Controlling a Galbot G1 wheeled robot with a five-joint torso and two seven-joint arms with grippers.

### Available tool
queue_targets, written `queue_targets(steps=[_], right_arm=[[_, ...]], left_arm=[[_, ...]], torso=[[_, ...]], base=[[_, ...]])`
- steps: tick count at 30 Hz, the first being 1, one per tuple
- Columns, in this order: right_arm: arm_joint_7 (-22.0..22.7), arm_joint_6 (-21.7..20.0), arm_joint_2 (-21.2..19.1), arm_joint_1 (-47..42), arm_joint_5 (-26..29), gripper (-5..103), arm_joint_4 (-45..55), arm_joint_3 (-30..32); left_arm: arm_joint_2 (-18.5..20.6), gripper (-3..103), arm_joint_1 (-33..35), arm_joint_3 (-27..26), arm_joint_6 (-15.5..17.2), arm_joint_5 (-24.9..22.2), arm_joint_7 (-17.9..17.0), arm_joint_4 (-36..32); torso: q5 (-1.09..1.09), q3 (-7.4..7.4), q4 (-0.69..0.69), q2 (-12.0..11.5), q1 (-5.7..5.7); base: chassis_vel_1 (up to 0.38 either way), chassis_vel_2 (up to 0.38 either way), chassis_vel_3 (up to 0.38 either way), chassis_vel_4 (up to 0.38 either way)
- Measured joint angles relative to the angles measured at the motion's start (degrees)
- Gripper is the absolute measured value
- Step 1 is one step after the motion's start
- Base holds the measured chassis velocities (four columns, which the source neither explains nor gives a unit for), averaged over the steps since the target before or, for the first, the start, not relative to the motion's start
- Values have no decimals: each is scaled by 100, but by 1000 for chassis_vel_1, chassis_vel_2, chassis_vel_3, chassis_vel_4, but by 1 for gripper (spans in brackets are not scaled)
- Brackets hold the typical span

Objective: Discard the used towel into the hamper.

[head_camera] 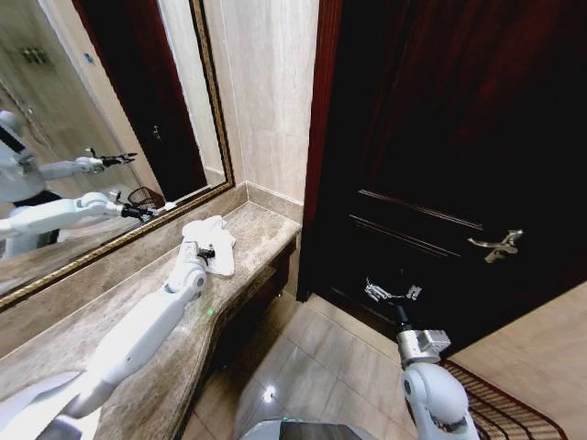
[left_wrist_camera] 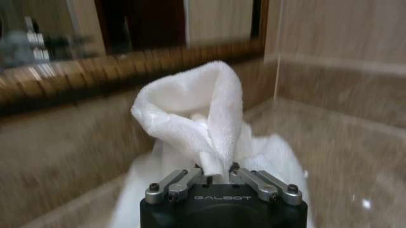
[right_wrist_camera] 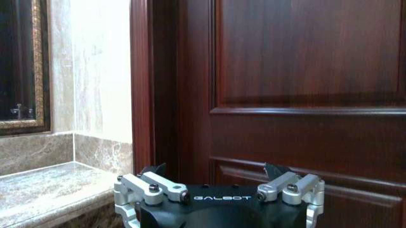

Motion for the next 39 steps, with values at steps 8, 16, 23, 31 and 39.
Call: queue_targets(steps=[8, 16, 23, 31, 39], right_arm=[[146, -147, -446, 126, 257, 100, -42, 64], [209, -339, -468, 177, 640, 100, 88, 192], [212, -611, -351, 44, 665, 100, 434, 250], [-52, -494, -176, -325, 387, 100, 831, 522], [-171, -563, 32, -399, 132, 100, 1072, 422]], left_arm=[[131, 8, 1510, -1398, -623, 1013, 779, -1382], [-43, 8, 2748, -2409, -643, 1293, 966, -2574], [-979, 8, 4087, -3718, -1410, 2284, 2436, -2951], [-2170, 8, 5306, -4166, -2765, 2716, 3143, -3145], [-2380, 8, 5367, -3864, -2938, 2836, 3112, -3237]], torso=[[0, -1, 2, 0, 0], [5, -1, -2, 0, -1], [-1, -1, 1, 1, -1], [1, -1, 0, 1, -1], [0, -1, 0, 1, -1]], base=[[0, 0, 0, 0], [0, 0, 0, 0], [0, 0, 0, 0], [0, 0, 0, 0], [0, 0, 0, 0]])
